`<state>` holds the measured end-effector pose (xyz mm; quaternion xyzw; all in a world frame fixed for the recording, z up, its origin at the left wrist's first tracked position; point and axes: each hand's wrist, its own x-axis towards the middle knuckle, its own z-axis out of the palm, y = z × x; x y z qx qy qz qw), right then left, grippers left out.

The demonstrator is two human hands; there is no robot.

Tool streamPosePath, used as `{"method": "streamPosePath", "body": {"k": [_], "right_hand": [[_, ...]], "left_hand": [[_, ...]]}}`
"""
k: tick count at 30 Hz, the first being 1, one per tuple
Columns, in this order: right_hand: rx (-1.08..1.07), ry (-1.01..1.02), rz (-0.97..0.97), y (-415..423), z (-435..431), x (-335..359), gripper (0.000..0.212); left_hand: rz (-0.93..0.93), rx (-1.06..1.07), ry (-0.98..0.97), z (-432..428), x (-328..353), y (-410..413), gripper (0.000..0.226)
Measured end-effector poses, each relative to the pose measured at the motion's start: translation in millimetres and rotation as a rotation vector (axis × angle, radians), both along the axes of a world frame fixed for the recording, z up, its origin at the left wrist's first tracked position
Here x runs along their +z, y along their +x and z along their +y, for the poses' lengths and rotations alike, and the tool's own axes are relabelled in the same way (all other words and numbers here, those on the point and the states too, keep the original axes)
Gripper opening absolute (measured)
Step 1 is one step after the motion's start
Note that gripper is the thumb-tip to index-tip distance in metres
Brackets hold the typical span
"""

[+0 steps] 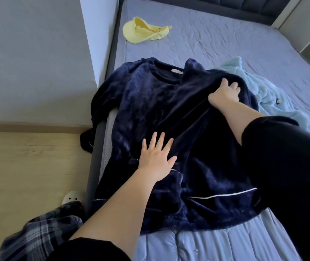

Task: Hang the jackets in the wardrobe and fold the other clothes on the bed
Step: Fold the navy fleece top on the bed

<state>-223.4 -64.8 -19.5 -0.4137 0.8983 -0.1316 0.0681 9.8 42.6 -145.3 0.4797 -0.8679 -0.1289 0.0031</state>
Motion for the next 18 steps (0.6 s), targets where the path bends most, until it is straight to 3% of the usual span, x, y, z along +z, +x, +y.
{"method": "streamPosePath", "body": {"k": [4,6,8,10,12,14,16,17,18], "right_hand": [[0.109,-0.038,0.425,29.6,15.7,-21.9,0.069],[0.356,-0.123,0.587,37.9,23.2,-35.0,0.063],[0.609,-0.009,0.686,38.3,32.1,-52.3,0.060],[0.604,0.251,0.678,28.4,39.8,-64.6,0.058],[0.481,0.320,0.605,21.6,44.4,-67.4,0.059],[0.492,0.106,0.541,32.2,54.4,-64.9,0.059],[0.655,-0.142,0.457,52.0,73.4,-69.6,0.057],[0.773,-0.172,0.431,60.7,88.0,-78.5,0.056],[0.883,-0.074,0.399,68.6,105.1,-88.6,0.058]], "left_hand": [[0.030,0.041,-0.100,5.8,-2.3,3.6,0.067],[0.042,0.073,-0.135,8.9,-1.8,6.8,0.069],[0.007,0.076,-0.082,11.8,-3.3,12.1,0.072],[-0.030,0.040,-0.010,12.7,-3.6,18.4,0.076],[0.033,0.023,0.131,6.7,2.3,25.7,0.078],[0.294,0.149,0.341,-2.8,12.5,33.7,0.078],[0.609,0.401,0.472,-12.9,24.1,44.4,0.073],[0.677,0.510,0.507,-16.5,27.6,50.8,0.070],[0.675,0.566,0.553,-17.9,30.6,57.3,0.067]]}}
